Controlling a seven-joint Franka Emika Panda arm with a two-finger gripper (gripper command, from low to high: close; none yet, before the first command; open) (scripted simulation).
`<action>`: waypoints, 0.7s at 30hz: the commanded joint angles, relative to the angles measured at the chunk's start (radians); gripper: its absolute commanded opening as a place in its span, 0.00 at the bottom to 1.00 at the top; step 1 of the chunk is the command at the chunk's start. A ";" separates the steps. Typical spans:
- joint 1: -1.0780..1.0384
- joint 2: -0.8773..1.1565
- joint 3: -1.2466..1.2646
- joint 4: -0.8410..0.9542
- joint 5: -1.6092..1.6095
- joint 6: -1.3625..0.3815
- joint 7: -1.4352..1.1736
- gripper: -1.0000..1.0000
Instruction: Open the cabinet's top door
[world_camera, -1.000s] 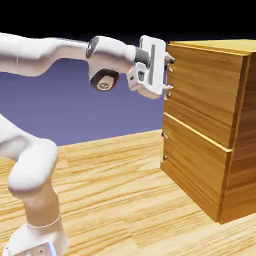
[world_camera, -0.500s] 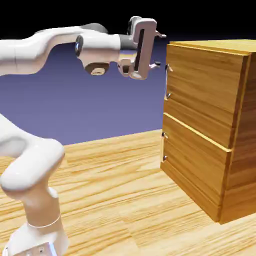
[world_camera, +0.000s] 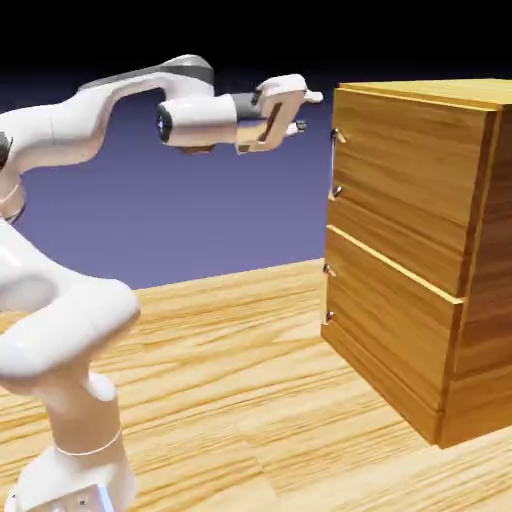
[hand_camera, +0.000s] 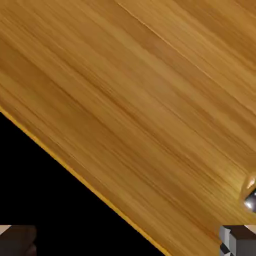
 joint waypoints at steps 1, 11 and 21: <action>-0.018 -0.009 0.021 0.012 0.044 0.001 0.022 0.50; -0.195 -0.098 0.229 0.134 0.478 0.014 0.244 0.50; -0.342 -0.084 0.296 0.245 0.505 -0.024 0.263 0.00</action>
